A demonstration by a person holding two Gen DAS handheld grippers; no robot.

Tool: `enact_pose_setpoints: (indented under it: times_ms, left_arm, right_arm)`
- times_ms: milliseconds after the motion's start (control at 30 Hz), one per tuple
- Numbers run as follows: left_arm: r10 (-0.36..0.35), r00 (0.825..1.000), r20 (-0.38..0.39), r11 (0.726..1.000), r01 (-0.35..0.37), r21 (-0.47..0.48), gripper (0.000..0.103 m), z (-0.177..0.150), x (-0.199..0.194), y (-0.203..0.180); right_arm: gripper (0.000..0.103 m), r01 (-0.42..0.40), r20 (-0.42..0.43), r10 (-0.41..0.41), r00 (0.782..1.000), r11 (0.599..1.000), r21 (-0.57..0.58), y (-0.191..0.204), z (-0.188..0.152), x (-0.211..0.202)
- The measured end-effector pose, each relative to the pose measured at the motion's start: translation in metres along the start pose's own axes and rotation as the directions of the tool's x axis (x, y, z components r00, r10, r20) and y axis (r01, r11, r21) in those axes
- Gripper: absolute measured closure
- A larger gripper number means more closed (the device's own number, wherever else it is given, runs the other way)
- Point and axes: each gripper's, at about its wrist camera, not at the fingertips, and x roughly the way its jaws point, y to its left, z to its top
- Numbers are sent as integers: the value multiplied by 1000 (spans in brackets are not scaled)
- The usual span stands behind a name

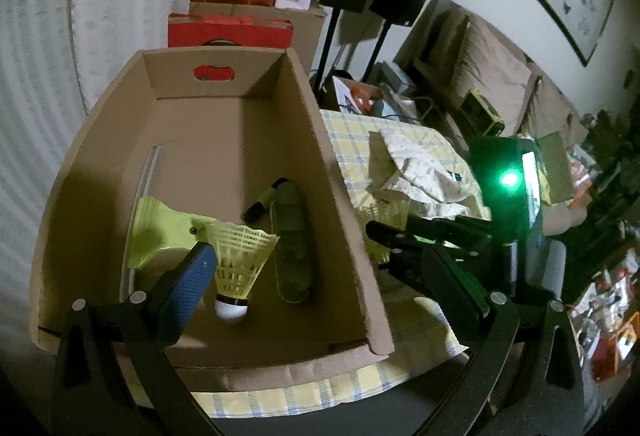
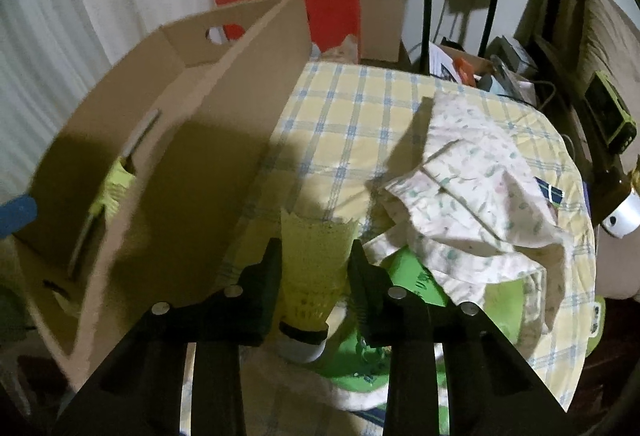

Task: Organize objects
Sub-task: 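Grasp a yellow shuttlecock on the pile with the right tool and lift it, then grasp the green carabiner item with the left tool while the right tool holds the shuttlecock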

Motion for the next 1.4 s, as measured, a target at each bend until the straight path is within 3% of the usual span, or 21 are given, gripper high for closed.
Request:
enact_pose_setpoints:
  times_ms: [333,567,633,767,1033,1167,1400]
  left_arm:
    - [-32,999,0,998,32,62,1,7,-4,-28]
    - [-79,995,-67,992,85,94,7,15,13,-61]
    - [-86,991,-98,990,97,105,23,16,20,-72]
    - [-101,983,-156,985,121,121,28,17,38,-97]
    - [-41,960,-277,986,83,141,59,8,86,-120]
    - [-19,954,-299,992,55,112,61,3,105,-116]
    - [-49,935,-353,997,64,31,64,-5,133,-105]
  right_arm:
    - [71,-58,133,45,990,994,97,-37,1,-81]
    - [71,-48,208,12,978,985,167,-73,-11,-132]
    - [71,-40,220,-3,976,981,192,-87,-17,-143]
    - [71,-24,226,-30,974,972,234,-108,-29,-156]
    - [71,-7,219,-57,974,960,279,-132,-52,-166]
    - [71,-11,220,-57,974,955,296,-138,-62,-168]
    - [71,-21,214,-50,976,948,317,-142,-72,-165]
